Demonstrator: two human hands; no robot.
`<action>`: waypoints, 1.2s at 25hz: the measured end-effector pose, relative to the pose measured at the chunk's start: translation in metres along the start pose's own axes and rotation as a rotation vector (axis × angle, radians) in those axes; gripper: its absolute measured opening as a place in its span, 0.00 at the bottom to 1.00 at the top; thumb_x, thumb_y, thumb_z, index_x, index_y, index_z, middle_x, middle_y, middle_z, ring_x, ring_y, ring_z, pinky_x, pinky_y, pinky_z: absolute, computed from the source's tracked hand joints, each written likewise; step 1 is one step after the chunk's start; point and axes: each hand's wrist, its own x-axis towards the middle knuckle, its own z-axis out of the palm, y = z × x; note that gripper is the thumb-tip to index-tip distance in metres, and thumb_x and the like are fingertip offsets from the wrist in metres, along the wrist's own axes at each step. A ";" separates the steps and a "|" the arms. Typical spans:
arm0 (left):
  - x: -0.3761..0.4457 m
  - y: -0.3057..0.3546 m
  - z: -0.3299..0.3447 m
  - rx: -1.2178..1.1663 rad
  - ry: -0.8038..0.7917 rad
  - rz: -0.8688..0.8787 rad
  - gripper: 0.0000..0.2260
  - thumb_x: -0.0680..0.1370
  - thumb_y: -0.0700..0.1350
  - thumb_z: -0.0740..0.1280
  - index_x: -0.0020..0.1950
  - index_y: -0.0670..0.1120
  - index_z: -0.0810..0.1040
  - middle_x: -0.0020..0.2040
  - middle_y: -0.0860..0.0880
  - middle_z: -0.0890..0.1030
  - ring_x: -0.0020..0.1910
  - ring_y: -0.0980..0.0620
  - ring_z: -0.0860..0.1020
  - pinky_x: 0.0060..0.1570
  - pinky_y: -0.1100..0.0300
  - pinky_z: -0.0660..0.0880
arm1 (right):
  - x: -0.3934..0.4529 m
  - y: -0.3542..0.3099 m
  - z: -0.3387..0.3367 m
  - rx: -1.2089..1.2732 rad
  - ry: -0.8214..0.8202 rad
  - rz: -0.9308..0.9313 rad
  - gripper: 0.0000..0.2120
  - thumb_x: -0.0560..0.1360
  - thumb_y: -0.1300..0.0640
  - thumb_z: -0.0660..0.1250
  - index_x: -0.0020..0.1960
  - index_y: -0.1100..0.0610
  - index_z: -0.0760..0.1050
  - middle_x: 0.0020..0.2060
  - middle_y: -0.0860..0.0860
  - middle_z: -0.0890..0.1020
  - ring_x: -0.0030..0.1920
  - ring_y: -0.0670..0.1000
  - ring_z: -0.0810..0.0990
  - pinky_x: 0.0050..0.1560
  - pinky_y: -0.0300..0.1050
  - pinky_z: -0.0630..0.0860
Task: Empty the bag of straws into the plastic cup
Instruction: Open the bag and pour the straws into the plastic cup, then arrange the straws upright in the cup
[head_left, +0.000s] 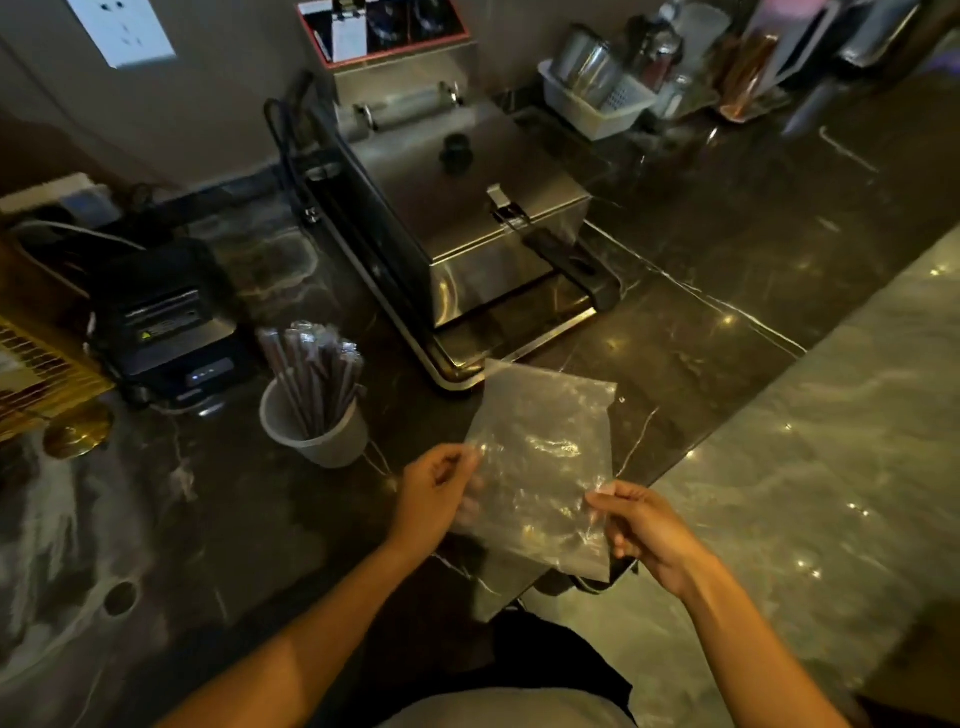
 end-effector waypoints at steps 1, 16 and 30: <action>0.007 -0.001 0.002 0.006 -0.026 -0.027 0.09 0.81 0.46 0.69 0.61 0.48 0.80 0.49 0.46 0.87 0.44 0.50 0.86 0.42 0.61 0.84 | 0.005 0.005 -0.003 0.052 0.042 0.011 0.05 0.77 0.59 0.74 0.44 0.60 0.81 0.30 0.58 0.73 0.24 0.50 0.66 0.21 0.39 0.66; 0.007 0.042 -0.047 0.111 0.053 0.130 0.14 0.80 0.44 0.72 0.65 0.49 0.80 0.55 0.53 0.84 0.57 0.55 0.83 0.55 0.64 0.80 | 0.008 -0.059 0.067 -0.568 0.433 -0.428 0.14 0.78 0.48 0.73 0.55 0.56 0.73 0.48 0.53 0.80 0.37 0.47 0.78 0.34 0.40 0.74; -0.005 0.062 -0.167 0.186 0.515 0.154 0.40 0.71 0.45 0.80 0.79 0.47 0.65 0.67 0.49 0.72 0.61 0.54 0.76 0.57 0.67 0.74 | 0.039 -0.146 0.248 -0.789 -0.292 -0.634 0.23 0.74 0.51 0.78 0.65 0.47 0.72 0.46 0.45 0.82 0.48 0.40 0.80 0.41 0.31 0.71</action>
